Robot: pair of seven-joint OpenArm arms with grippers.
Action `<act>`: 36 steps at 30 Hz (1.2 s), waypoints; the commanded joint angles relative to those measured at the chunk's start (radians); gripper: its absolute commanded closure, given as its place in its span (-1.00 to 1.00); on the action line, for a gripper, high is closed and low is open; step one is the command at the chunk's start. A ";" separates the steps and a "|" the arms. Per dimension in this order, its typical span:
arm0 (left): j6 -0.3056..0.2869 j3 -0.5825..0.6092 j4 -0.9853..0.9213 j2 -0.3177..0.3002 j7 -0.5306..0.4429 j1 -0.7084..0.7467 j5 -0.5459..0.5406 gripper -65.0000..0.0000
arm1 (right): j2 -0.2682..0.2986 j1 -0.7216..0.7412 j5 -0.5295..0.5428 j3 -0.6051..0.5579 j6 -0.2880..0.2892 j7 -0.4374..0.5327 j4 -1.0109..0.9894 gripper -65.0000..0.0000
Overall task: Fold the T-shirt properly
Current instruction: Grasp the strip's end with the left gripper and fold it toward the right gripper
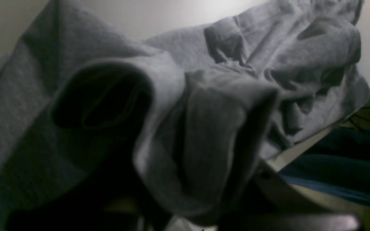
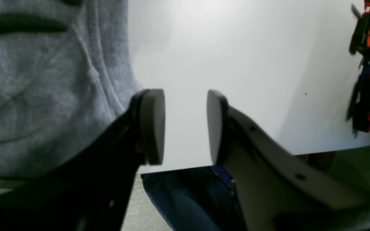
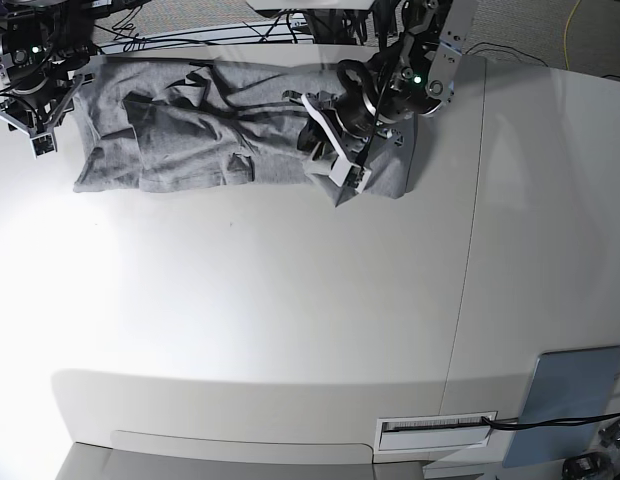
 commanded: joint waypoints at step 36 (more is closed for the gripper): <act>-0.428 -0.315 0.017 0.024 0.019 -0.051 -0.142 0.31 | 0.019 0.000 0.012 0.011 -0.005 0.088 0.012 0.32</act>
